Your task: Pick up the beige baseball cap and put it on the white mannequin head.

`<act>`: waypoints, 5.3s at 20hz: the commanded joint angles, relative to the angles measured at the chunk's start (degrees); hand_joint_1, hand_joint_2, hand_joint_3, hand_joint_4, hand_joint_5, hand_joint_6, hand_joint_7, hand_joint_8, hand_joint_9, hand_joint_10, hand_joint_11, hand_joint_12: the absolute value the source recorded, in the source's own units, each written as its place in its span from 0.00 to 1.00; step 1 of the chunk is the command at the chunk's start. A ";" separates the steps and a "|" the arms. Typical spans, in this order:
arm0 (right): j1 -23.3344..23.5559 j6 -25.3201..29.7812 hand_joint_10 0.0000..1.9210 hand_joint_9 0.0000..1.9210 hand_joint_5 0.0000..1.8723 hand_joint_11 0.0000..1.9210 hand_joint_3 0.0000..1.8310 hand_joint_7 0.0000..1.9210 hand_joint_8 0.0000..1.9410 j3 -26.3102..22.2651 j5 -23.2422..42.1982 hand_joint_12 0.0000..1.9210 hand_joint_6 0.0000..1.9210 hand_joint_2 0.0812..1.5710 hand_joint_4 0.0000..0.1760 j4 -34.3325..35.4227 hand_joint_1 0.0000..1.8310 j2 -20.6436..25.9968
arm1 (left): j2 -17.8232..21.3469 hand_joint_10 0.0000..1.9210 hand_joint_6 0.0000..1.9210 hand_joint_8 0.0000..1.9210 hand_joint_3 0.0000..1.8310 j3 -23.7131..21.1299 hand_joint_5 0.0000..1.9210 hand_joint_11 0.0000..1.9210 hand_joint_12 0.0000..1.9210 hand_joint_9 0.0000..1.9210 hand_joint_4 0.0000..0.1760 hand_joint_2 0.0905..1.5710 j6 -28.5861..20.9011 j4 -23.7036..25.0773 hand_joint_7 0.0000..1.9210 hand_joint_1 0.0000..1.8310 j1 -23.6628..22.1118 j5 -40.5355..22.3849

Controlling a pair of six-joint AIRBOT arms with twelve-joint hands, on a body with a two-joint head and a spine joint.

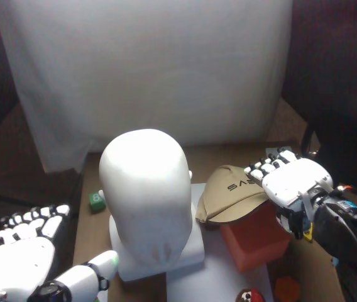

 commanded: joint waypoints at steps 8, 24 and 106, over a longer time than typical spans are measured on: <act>0.99 5.03 0.01 0.15 0.14 0.00 0.00 0.14 0.00 13.52 -1.97 0.50 0.00 0.72 0.00 -4.48 0.72 -7.35 | -2.12 0.00 0.00 0.00 0.00 2.52 0.00 0.02 0.01 0.00 0.00 0.71 -4.51 4.30 0.00 0.00 1.67 -9.57; 0.89 6.41 0.00 0.17 0.16 0.00 0.00 0.16 0.00 16.76 -1.52 0.52 0.00 0.72 0.00 -5.84 0.72 -10.90 | -3.80 0.00 0.00 0.00 0.00 3.19 0.00 0.01 0.01 0.00 0.00 0.71 -9.95 5.86 0.00 0.00 2.61 -11.23; 4.86 -5.96 0.66 0.46 0.43 0.43 0.00 0.47 0.53 -19.34 39.53 0.87 0.48 0.71 0.00 -43.79 0.81 -2.74 | -14.66 0.00 0.00 0.00 0.00 16.79 0.03 0.02 0.06 0.00 0.00 0.72 -22.61 7.53 0.01 0.00 9.18 -19.59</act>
